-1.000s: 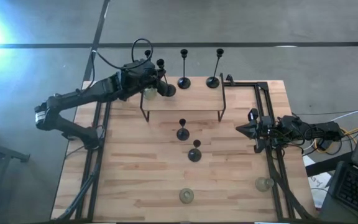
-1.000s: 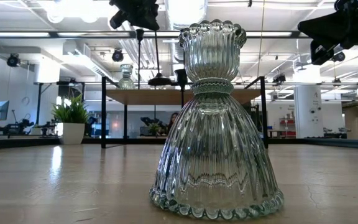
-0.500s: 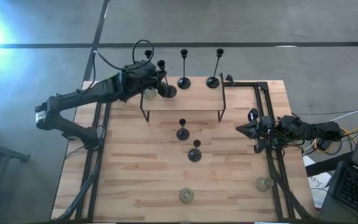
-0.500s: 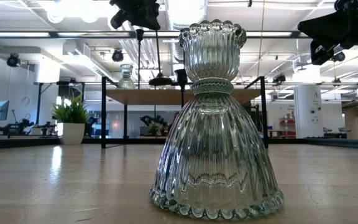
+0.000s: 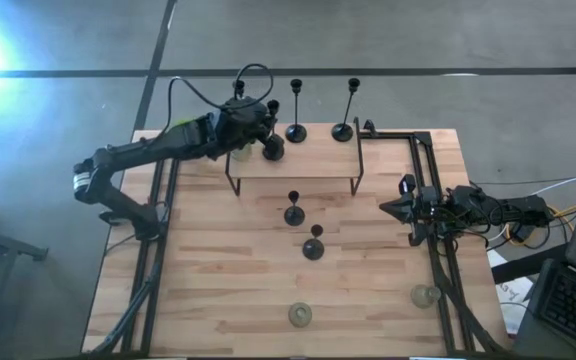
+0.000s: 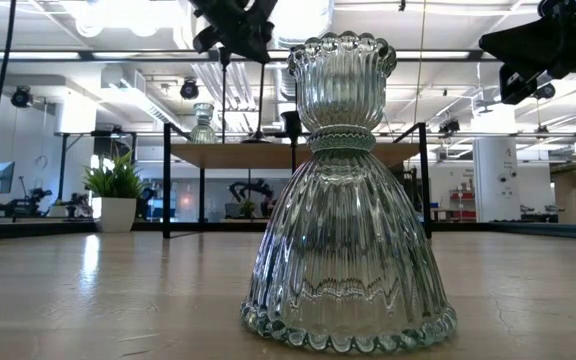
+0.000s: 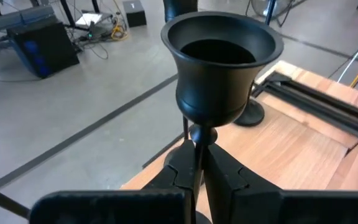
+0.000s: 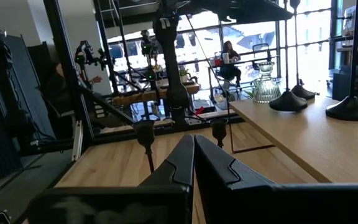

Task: Pick & Place candle stick holders
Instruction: Put the black candle holder on the shelf

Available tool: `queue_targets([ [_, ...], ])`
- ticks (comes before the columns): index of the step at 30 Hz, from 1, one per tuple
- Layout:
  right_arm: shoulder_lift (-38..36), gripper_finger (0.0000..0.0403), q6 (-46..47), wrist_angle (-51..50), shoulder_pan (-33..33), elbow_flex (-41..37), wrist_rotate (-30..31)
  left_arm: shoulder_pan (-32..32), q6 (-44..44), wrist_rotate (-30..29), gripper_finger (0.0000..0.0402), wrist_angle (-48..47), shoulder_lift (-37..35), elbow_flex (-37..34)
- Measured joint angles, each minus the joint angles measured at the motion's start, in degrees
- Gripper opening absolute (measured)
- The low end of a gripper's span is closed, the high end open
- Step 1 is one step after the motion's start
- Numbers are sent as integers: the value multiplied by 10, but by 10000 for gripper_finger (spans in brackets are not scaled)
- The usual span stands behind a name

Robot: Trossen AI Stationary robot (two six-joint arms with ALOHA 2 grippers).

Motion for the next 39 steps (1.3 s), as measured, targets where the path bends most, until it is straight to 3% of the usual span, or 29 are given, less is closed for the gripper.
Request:
queue_targets([
  [28, 0, 8, 0, 0, 0, 0, 0, -36, -21, 33, 16, -43, -6, 0],
  [35, 0, 8, 0, 0, 0, 0, 0, -35, -22, 33, 65, -57, -6, -2],
  [39, 0, 8, 0, 0, 0, 0, 0, -35, -19, 33, 73, -52, -8, -2],
])
